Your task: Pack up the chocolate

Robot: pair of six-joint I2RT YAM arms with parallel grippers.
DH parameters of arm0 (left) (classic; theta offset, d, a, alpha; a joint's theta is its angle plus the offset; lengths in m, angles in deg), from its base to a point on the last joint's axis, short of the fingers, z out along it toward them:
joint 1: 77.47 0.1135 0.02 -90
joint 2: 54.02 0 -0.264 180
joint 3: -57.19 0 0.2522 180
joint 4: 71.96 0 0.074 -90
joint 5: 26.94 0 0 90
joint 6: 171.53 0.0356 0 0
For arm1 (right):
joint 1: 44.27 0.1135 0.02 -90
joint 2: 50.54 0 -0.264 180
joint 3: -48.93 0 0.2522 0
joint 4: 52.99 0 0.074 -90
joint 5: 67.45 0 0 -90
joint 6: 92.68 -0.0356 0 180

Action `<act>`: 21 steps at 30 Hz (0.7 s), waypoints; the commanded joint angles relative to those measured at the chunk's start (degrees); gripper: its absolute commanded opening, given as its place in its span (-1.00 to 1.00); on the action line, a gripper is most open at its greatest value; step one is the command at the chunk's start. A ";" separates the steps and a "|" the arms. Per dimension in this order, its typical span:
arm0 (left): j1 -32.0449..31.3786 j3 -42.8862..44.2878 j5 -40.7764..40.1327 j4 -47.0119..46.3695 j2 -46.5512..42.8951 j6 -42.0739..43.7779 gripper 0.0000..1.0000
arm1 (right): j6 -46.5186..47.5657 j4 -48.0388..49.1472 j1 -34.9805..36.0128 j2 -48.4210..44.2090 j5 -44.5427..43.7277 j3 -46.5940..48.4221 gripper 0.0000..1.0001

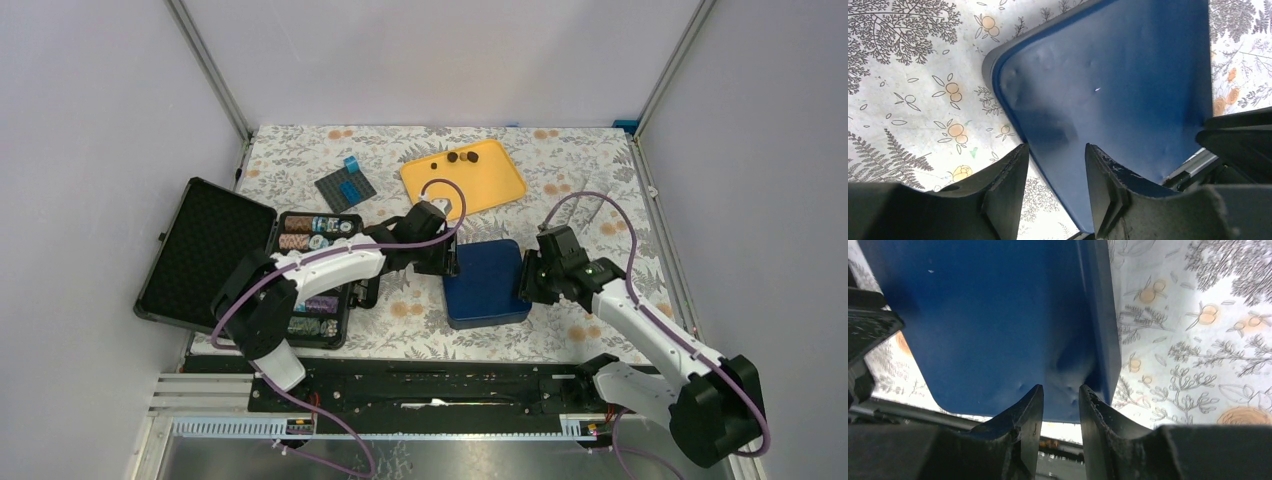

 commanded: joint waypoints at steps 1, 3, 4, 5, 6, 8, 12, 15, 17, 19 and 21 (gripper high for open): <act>-0.02 -0.12 2.10 -3.40 3.27 0.08 -0.05 | -4.12 0.14 0.54 0.37 -2.20 -6.78 -0.21; -0.04 0.11 2.88 -2.46 3.93 0.30 -0.05 | -4.73 -0.26 0.52 0.11 -2.21 -6.35 -0.20; -0.04 -0.10 3.05 -2.45 3.23 0.36 -0.05 | -5.12 -0.37 0.52 -0.62 -2.24 -5.52 -0.19; -0.04 -0.46 2.89 -2.59 2.45 0.29 -0.04 | -5.25 -0.50 0.52 -1.49 -2.24 -4.42 -0.19; -0.04 -0.72 2.52 -2.56 1.77 0.31 -0.04 | -5.34 -0.66 0.53 -2.81 -2.90 -3.02 -0.19; -0.04 -0.33 1.78 -1.96 0.53 0.56 -0.04 | -4.88 -0.95 0.54 -3.82 -4.31 0.55 -0.18; -0.03 1.17 1.33 -0.83 -1.44 0.69 -0.03 | -2.95 0.80 0.52 -1.73 -7.61 8.37 -0.13; 0.05 2.05 0.43 -1.35 -2.61 0.63 -0.02 | 0.14 3.20 0.52 3.46 -10.09 14.30 -0.05; 0.05 3.89 -1.04 -1.08 -2.39 1.80 0.05 | 2.94 4.37 0.44 8.34 -10.31 18.16 0.03; 0.24 6.26 -3.95 -1.04 -1.58 1.76 0.08 | 5.61 4.72 0.30 13.24 -10.08 21.95 0.04; 0.54 8.35 -4.66 -0.55 -0.01 1.02 0.08 | 7.03 4.74 -0.17 17.70 -9.72 25.02 0.03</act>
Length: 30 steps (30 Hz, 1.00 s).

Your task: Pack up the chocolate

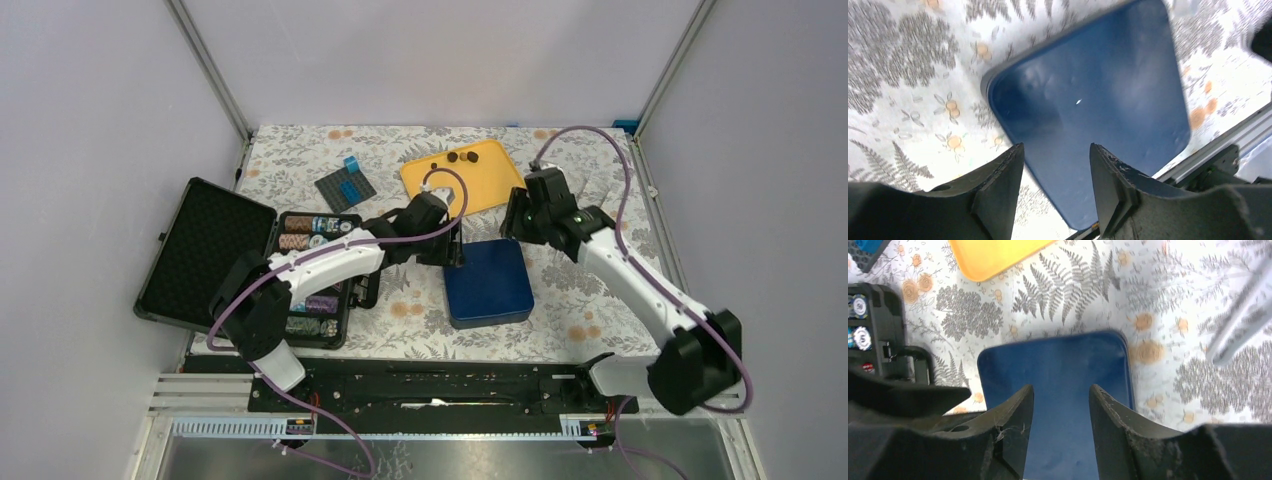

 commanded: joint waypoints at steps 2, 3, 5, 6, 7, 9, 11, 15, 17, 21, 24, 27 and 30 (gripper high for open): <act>0.56 7.21 -5.98 -1.01 1.58 -0.53 0.06 | 7.07 2.61 -1.16 10.66 -1.40 6.81 0.01; 0.89 7.42 -6.94 -1.20 2.78 -1.19 0.04 | 7.62 4.16 -2.03 12.07 -0.58 6.26 -0.01; 2.62 7.14 -6.24 -2.55 4.69 -2.50 0.01 | 7.64 6.91 -5.32 15.65 2.95 4.36 -0.15; 3.43 6.85 -5.04 -3.15 5.69 -2.84 -0.01 | 7.28 8.01 -6.78 17.28 4.59 3.29 -0.22; 3.99 6.36 -4.37 -4.11 6.39 -2.92 -0.02 | 6.98 8.76 -7.69 18.80 6.28 2.22 -0.30; 4.30 5.86 -2.48 -5.35 8.13 -2.67 -0.03 | 7.04 8.99 -8.00 22.02 7.38 0.86 -0.44; 4.31 6.44 -1.82 -4.41 10.22 -2.22 -0.04 | 7.06 8.68 -8.00 24.16 8.59 0.19 -0.58; 4.31 8.94 -0.54 -1.00 13.59 -0.55 -0.04 | 6.96 7.63 -8.00 20.89 8.72 0.44 -0.64; 4.32 10.04 -1.87 0.75 13.27 0.51 -0.04 | 6.85 7.26 -7.99 16.81 7.55 1.18 -0.64; 4.34 11.15 -3.77 2.35 8.55 1.29 -0.02 | 7.33 4.62 -8.00 8.63 2.75 4.24 -0.62; 4.31 10.80 -5.18 2.10 4.50 0.98 -0.01 | 7.83 2.72 -7.92 3.69 1.51 5.49 -0.61; 4.23 10.21 -5.07 1.86 1.10 0.15 0.00 | 7.72 0.30 -6.89 1.18 2.30 5.46 -0.61; 4.22 8.81 -5.38 1.39 -1.91 -0.20 0.01 | 7.15 -0.40 -3.74 0.88 0.87 3.47 -0.59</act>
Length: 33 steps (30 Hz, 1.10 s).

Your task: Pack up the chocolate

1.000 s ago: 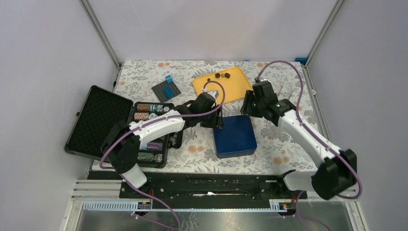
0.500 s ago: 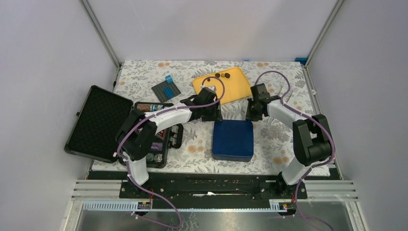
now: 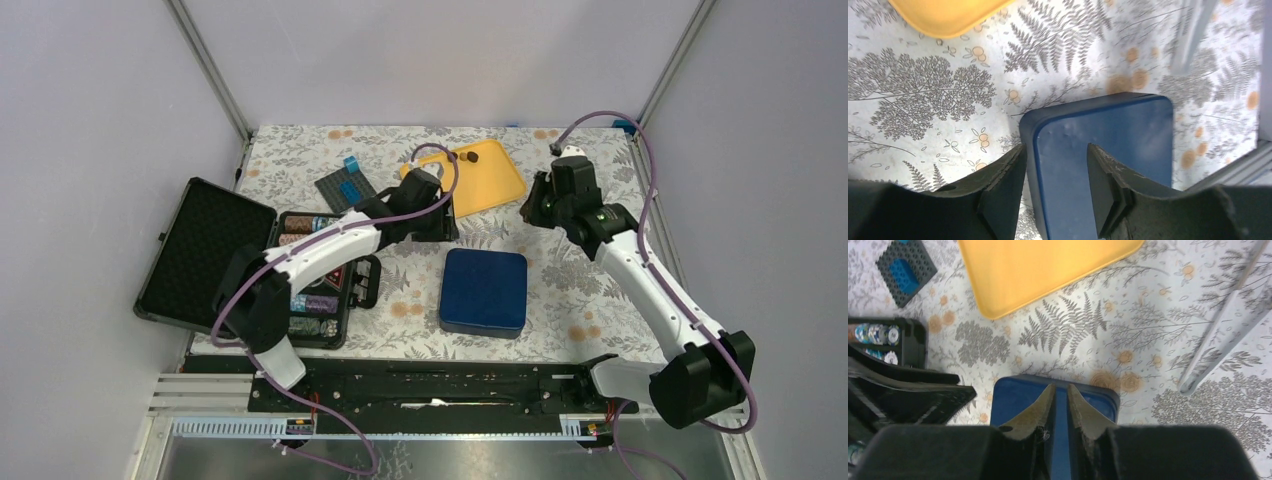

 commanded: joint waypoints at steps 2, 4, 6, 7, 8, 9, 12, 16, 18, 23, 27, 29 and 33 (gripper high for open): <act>-0.16 -1.63 -2.82 -2.43 -8.33 -0.12 0.02 | -0.68 -4.01 3.90 1.32 -2.06 -3.98 -0.54; -0.16 -3.64 -4.12 -3.20 -9.79 -0.08 0.03 | -1.46 -3.26 3.91 1.65 -1.73 -7.52 -0.54; -0.17 -4.70 -4.29 -2.96 -10.36 -0.26 0.03 | -2.56 -0.42 3.89 1.78 -0.28 -12.33 -0.54; -0.13 -4.94 -3.88 -2.77 -10.38 -0.38 0.03 | -2.67 0.74 3.91 2.36 0.35 -14.28 -0.54; -0.16 -5.18 -3.17 -2.73 -10.39 -0.55 0.03 | -2.70 2.02 3.87 3.59 0.45 -16.18 -0.54; -0.17 -5.45 -2.69 -2.85 -10.33 -0.70 0.03 | -2.70 2.55 3.91 5.17 0.26 -17.52 -0.54; -0.33 -6.25 -2.21 -2.82 -10.59 -0.79 0.03 | -2.32 0.69 3.92 8.66 -0.91 -17.18 -0.57; -0.33 -7.23 -1.36 -2.87 -11.21 -0.86 0.03 | -2.48 -0.49 3.91 3.58 -0.37 -13.51 -0.57; -0.55 -7.13 -0.81 -3.15 -10.96 -1.01 0.03 | -2.57 -1.35 3.89 0.48 -0.28 -10.93 -0.57; -2.10 -5.88 -0.80 -4.71 -9.33 -1.93 0.05 | -3.27 -3.53 4.21 -2.83 1.49 -6.67 -0.57; -2.95 -4.17 2.58 -8.28 -4.82 -3.17 0.04 | -5.76 -2.35 4.38 -3.61 3.52 -8.45 -0.57; -3.06 -1.76 1.56 -5.34 -2.28 -3.84 0.04 | -6.43 -2.30 4.33 -4.40 3.14 -9.59 -0.57; -3.11 -0.59 0.60 -5.11 -1.86 -3.26 0.00 | -6.54 -3.70 4.31 -6.50 0.38 -10.99 -0.56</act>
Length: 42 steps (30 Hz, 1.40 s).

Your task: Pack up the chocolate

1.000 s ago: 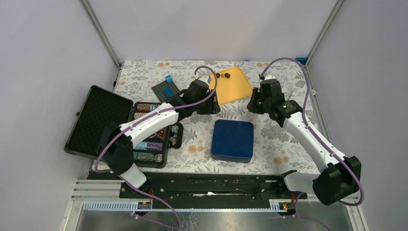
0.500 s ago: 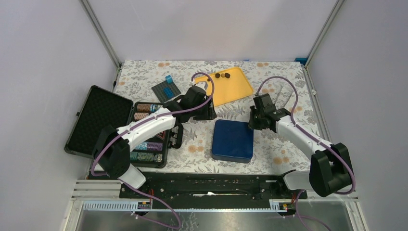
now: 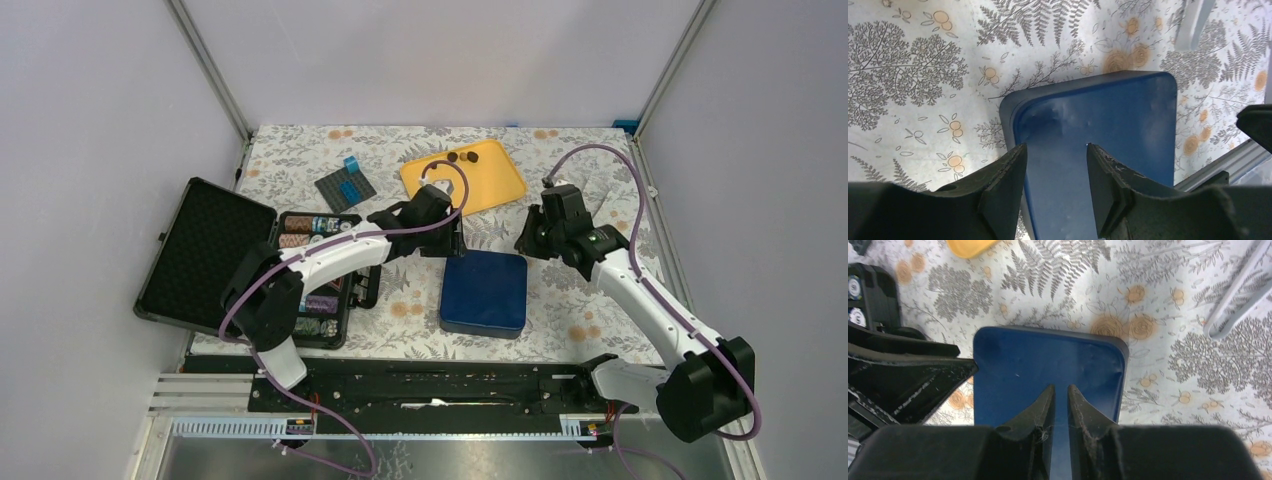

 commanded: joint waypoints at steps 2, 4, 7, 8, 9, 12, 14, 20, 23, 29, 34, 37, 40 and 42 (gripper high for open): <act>-0.97 4.87 -2.15 -0.22 -0.78 0.96 0.00 | -1.50 -2.97 0.42 -3.62 -2.58 -1.77 -0.55; -2.80 7.46 -6.99 2.54 -0.14 2.46 0.00 | -2.13 -3.19 0.47 -4.98 -3.31 -2.65 -0.55; -4.57 10.12 -9.78 4.60 1.21 3.27 -0.01 | -3.00 -3.02 0.44 -6.04 -4.02 -3.13 -0.56; -4.88 10.22 -10.07 4.58 1.58 3.13 -0.01 | -3.09 -2.94 0.44 -6.07 -4.07 -3.07 -0.56; -5.13 10.21 -10.04 4.32 2.03 2.90 -0.02 | -3.23 -2.96 0.46 -5.99 -4.06 -2.94 -0.56; -5.42 8.17 -9.35 1.59 3.94 2.34 -0.05 | -3.24 -3.04 0.46 -5.99 -4.05 -2.95 -0.56; -5.45 5.84 -8.57 -1.13 6.16 2.06 -0.06 | -3.27 -3.05 0.46 -6.30 -4.01 -3.33 -0.56; -5.71 5.50 -7.61 -0.53 14.31 0.64 -0.16 | -3.66 -4.51 0.42 -8.11 -4.62 -4.85 -0.56; -6.41 5.08 -8.41 -0.39 10.05 1.00 -0.13 | -3.65 -5.80 0.42 -9.76 -5.72 -5.50 -0.56; -6.47 6.65 -11.45 3.34 -0.44 3.42 -0.08 | -3.30 -10.69 0.50 -13.13 -3.56 -3.69 -0.56; -6.39 4.53 -11.99 3.85 -6.40 3.82 -0.06 | -3.15 -15.20 2.67 -14.48 -0.02 -1.58 -0.52; -6.45 2.89 -13.78 4.88 -8.13 3.69 -0.06 | -5.19 -15.24 5.60 -14.84 0.16 -2.54 -0.52; -6.35 1.50 -16.43 5.93 -9.31 3.60 -0.05 | -8.56 -13.25 9.57 -14.88 0.16 -5.78 -0.52; -6.34 1.55 -18.82 7.43 -9.41 3.47 -0.05 | -10.56 -10.54 12.10 -14.81 0.20 -10.17 -0.52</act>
